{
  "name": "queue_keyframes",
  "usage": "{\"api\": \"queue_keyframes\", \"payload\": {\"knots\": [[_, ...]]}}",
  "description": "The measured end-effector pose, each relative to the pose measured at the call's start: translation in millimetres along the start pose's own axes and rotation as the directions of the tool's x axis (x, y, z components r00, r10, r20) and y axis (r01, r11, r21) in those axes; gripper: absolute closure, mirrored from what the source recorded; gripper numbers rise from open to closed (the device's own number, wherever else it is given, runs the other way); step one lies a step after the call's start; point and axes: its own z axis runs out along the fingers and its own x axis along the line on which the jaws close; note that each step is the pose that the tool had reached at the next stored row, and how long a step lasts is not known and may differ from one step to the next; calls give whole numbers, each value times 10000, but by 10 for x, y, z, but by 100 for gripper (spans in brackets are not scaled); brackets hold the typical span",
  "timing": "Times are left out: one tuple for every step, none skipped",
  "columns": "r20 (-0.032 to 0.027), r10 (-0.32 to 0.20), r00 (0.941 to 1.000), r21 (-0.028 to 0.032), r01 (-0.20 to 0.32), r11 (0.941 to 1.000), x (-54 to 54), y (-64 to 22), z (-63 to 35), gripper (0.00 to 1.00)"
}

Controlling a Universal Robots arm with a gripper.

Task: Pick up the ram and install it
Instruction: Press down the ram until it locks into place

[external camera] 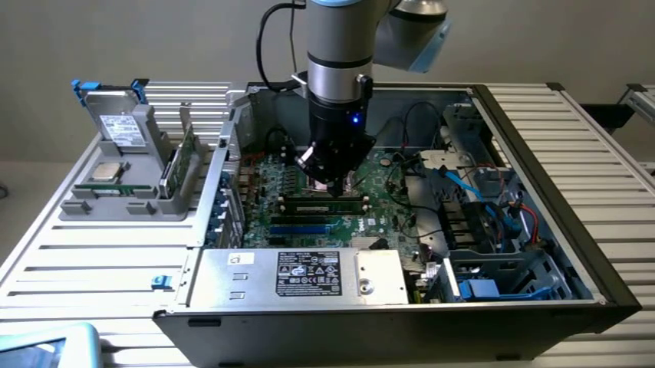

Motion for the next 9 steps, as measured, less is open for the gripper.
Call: {"api": "queue_keyframes", "payload": {"knots": [[0, 114, 9999, 2, -114, 9999, 1, 0, 0, 89], [1, 230, 9997, 4, -230, 9997, 1, 1, 0, 89], [0, 345, 9994, 5, -345, 9994, 1, 0, 0, 89], [-1, 462, 9989, 6, -462, 9989, 0, 1, 0, 89], [-2, 581, 9983, 8, -581, 9983, 0, 0, 0, 89], [-4, 705, 9975, 10, -705, 9975, 0, 0, 0, 89], [-5, 822, 9966, 11, -822, 9966, 0, 0, 0, 89], [-6, 940, 9956, 13, -940, 9956, 0, 0, 0, 89], [-7, 1055, 9944, 14, -1055, 9944, 0, 0, 0, 89]]}}
